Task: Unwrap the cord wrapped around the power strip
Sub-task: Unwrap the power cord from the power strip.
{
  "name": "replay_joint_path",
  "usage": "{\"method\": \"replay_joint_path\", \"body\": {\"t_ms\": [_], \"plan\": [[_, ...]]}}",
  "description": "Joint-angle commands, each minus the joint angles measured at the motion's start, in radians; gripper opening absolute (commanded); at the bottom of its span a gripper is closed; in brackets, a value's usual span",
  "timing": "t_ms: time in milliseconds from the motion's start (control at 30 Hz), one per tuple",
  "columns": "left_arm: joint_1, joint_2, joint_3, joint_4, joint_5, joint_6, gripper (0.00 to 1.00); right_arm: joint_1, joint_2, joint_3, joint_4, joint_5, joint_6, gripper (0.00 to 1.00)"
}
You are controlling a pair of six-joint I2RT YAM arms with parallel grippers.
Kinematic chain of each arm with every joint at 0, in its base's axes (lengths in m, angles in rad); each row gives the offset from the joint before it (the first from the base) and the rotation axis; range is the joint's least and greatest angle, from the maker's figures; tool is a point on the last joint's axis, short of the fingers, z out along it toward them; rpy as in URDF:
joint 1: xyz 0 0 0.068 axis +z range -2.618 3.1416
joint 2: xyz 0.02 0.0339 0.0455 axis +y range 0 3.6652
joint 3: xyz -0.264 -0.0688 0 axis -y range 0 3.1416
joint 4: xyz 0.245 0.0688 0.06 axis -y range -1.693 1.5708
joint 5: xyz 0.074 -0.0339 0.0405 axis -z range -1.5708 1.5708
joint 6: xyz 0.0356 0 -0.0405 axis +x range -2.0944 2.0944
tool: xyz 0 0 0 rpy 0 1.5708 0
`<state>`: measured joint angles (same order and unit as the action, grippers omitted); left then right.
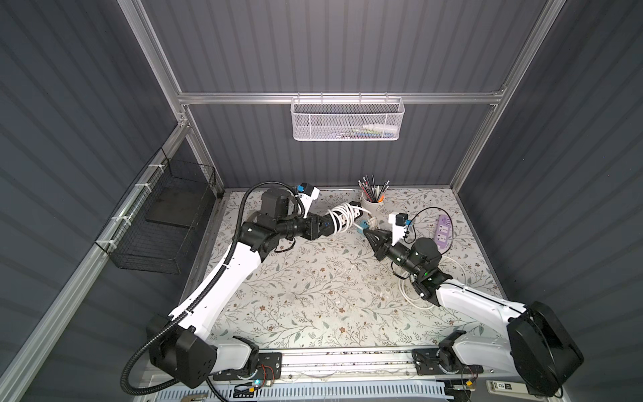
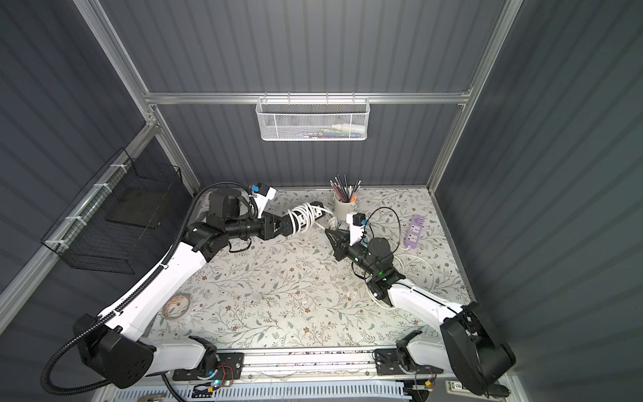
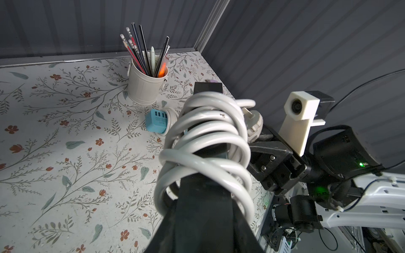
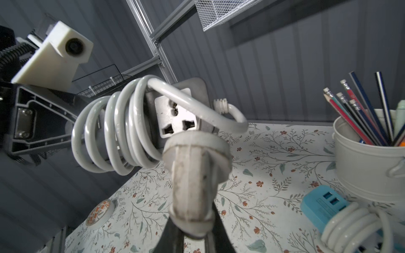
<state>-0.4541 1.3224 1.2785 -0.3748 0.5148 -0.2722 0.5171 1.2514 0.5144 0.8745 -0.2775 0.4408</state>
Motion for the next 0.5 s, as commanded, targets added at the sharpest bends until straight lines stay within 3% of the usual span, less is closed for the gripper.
{"method": "replay_joint_path", "body": {"t_ms": [0,300,467], "plan": [[0.097,-0.049,-0.017,0.179,-0.246,-0.052,0.0,-0.024,0.006,-0.014,0.194,0.085,0.084,0.0],[0.097,-0.103,-0.103,0.389,-0.25,-0.158,0.0,-0.007,0.056,0.039,0.26,0.074,0.146,0.0],[0.096,-0.086,-0.085,0.479,-0.193,-0.189,0.0,-0.009,0.105,0.059,0.29,0.106,0.183,0.0]]}}
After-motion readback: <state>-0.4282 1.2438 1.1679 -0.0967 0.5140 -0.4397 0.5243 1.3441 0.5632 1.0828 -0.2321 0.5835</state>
